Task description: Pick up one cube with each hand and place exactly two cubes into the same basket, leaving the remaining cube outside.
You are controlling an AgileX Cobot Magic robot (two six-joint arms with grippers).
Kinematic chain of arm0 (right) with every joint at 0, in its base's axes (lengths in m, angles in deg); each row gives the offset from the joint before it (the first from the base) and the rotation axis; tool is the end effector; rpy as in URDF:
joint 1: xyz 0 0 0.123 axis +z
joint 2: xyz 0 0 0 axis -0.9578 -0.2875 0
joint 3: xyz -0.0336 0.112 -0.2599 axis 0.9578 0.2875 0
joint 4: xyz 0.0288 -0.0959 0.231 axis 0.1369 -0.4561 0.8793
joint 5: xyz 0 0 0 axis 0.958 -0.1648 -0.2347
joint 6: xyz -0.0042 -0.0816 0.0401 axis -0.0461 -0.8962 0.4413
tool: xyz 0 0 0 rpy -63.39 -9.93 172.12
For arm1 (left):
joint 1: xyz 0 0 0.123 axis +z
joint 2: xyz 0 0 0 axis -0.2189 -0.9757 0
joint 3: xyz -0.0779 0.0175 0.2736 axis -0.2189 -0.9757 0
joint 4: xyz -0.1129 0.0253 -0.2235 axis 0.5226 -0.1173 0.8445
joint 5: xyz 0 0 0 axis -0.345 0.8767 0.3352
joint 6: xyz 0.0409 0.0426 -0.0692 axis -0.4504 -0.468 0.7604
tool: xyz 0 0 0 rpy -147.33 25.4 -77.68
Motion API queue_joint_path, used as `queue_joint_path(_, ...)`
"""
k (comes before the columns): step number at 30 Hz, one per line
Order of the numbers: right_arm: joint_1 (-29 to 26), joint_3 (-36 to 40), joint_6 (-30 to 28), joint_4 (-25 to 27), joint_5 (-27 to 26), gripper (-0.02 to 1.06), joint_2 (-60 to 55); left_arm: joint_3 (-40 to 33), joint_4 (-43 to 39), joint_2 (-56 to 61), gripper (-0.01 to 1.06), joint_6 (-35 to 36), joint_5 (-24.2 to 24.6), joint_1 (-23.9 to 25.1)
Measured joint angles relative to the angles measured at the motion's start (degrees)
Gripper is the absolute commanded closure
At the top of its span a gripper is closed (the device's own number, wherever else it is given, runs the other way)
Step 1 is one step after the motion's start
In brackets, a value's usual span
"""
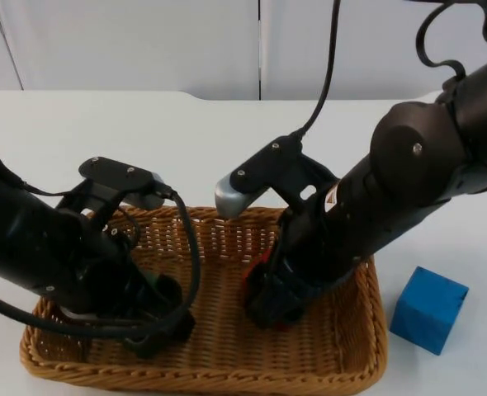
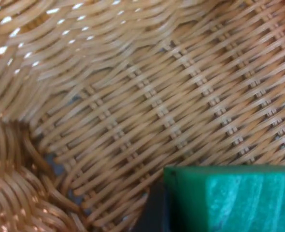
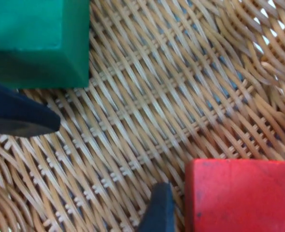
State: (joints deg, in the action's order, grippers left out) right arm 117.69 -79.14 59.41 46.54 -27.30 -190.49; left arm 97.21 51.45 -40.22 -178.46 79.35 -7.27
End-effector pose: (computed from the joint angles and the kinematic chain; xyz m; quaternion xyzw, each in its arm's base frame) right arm 0.2728 0.2740 0.1013 -0.4455 0.8562 0.1021 0.2409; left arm 0.2509 -0.1190 0.0856 0.2676 0.9291 -0.1633 0.1960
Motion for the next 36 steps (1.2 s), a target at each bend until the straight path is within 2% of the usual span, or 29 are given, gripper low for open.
queue_joint_path(7,0.0,0.0,0.0,0.0,0.4,0.35,3.3,0.0,0.0,0.7,0.28,0.4,-0.1,0.0)
queue_joint_path(12,0.0,0.0,0.0,0.0,0.5,0.35,10.3,0.0,0.0,6.2,0.28,0.8,-0.6,0.0)
queue_joint_path(24,0.0,0.0,0.0,0.0,2.2,0.35,27.6,0.0,0.0,28.1,0.28,2.6,-0.8,0.0)
queue_joint_path(28,0.0,0.0,0.0,0.0,4.5,0.35,33.3,0.0,0.0,37.0,0.28,3.2,-0.8,0.0)
queue_joint_path(36,0.0,0.0,0.0,0.0,9.1,0.35,38.7,-0.1,0.0,46.9,0.28,6.1,-0.8,0.0)
